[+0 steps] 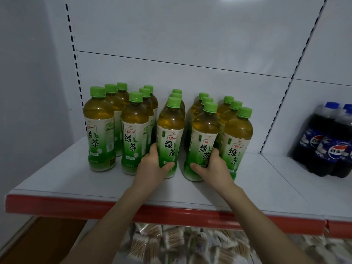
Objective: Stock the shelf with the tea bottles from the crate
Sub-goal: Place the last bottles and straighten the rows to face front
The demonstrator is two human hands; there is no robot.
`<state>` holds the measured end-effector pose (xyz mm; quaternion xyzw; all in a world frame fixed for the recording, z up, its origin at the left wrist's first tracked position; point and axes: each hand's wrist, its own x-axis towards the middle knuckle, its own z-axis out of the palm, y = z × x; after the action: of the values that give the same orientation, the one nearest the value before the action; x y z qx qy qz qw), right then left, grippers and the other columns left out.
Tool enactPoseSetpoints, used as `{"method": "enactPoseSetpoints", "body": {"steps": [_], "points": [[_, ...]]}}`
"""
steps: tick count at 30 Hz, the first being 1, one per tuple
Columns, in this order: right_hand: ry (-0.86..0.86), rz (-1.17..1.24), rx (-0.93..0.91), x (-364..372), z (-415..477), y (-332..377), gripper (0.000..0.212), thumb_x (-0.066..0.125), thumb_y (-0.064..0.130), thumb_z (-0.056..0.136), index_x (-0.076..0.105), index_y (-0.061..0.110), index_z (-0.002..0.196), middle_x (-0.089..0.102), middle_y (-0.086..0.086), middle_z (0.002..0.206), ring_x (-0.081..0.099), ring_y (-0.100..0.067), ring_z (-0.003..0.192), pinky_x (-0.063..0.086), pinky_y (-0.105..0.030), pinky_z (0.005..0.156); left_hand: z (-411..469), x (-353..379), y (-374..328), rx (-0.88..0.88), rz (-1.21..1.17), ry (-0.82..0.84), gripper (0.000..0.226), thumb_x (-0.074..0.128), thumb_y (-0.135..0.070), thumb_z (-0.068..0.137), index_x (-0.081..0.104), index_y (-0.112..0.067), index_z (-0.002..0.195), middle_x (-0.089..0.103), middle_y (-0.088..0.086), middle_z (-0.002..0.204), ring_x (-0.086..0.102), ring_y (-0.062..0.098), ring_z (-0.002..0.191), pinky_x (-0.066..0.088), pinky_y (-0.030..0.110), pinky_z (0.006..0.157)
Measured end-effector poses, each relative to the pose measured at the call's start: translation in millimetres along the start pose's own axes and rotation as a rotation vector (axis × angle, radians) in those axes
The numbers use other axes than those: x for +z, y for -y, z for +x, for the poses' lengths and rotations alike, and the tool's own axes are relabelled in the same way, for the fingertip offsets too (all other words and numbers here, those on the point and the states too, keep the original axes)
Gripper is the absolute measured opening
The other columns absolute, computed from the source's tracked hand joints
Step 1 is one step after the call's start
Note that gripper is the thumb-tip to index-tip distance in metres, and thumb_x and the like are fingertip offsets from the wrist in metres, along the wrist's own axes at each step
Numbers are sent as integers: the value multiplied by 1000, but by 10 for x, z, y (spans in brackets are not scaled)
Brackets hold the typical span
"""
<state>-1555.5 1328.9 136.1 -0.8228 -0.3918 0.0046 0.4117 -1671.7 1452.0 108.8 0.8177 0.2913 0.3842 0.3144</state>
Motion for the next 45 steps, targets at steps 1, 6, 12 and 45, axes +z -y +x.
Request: {"method": "enactPoseSetpoints", "body": {"steps": [1, 6, 12, 45], "points": [[-2, 2, 2, -6, 1, -3, 56, 72, 22, 77, 38, 3, 118, 59, -12, 121, 59, -28, 109, 47, -33, 86, -5, 2, -4, 3, 2, -4, 69, 72, -19, 77, 36, -5, 134, 57, 15, 126, 54, 27, 116, 42, 32, 95], [-30, -24, 11, -11, -27, 10, 53, 71, 25, 78, 39, 3, 113, 60, -11, 120, 60, -28, 107, 46, -31, 80, -14, 10, -3, 0, 18, -15, 68, 73, -21, 76, 38, -4, 133, 58, 15, 125, 55, 28, 115, 43, 32, 94], [-56, -50, -6, 12, -40, 7, 57, 71, 27, 78, 38, 3, 118, 60, -12, 120, 60, -29, 107, 46, -32, 79, -15, 12, 7, -1, 24, -12, 68, 73, -21, 76, 39, -3, 132, 59, 15, 124, 56, 28, 114, 45, 34, 95], [-264, 40, 100, -598, -294, -687, 52, 73, 39, 73, 52, 9, 110, 62, -7, 97, 57, -21, 86, 41, -27, 68, -344, 374, -464, 172, 185, 27, 52, 61, -30, 85, 44, -8, 130, 58, 7, 116, 56, 24, 105, 45, 31, 85]]}}
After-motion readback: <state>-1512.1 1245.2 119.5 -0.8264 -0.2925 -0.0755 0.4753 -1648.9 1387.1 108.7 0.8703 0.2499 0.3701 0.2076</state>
